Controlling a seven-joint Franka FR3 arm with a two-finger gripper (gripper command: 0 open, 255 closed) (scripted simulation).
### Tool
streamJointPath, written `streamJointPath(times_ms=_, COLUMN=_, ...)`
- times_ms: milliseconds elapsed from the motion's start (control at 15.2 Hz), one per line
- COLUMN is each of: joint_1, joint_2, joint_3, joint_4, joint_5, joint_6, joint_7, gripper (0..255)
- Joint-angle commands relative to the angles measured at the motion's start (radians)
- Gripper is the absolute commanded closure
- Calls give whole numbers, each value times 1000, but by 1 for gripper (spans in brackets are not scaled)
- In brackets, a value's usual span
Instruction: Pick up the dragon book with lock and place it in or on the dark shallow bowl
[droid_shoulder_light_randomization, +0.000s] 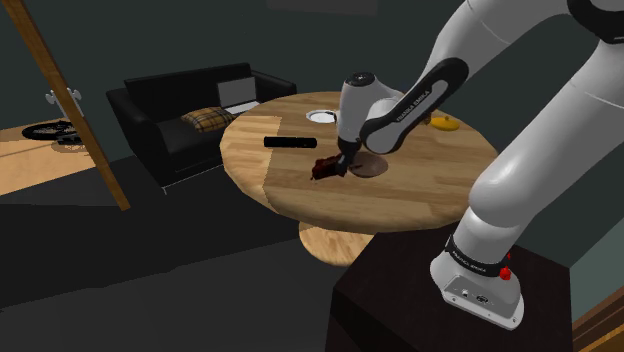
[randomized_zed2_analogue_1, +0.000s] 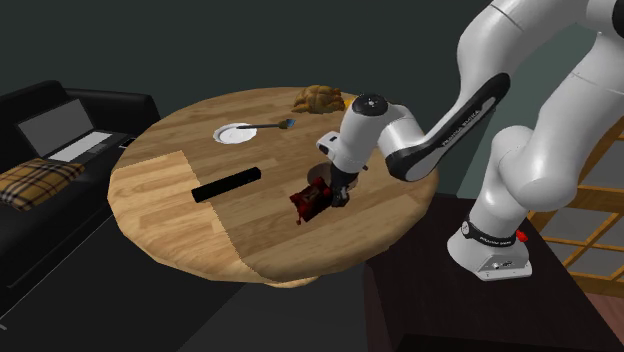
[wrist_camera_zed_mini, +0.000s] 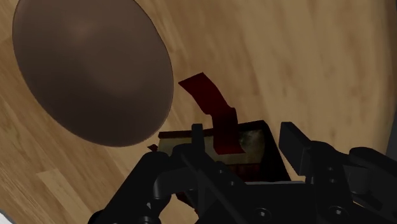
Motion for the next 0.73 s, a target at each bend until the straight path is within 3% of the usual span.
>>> streamJointPath(times_ms=0, joint_1=12, joint_2=-31, joint_3=-8, joint_4=4, joint_5=32, joint_6=-31, joint_7=-31, gripper=255)
streamJointPath(times_ms=330, joint_1=34, joint_2=-84, joint_3=-19, joint_4=17, joint_5=78, joint_6=-94, joint_7=-75, gripper=255)
streamJointPath(times_ms=660, joint_1=-30, joint_2=-117, joint_3=-131, joint_4=-27, joint_5=54, joint_6=-49, joint_7=-221, gripper=255)
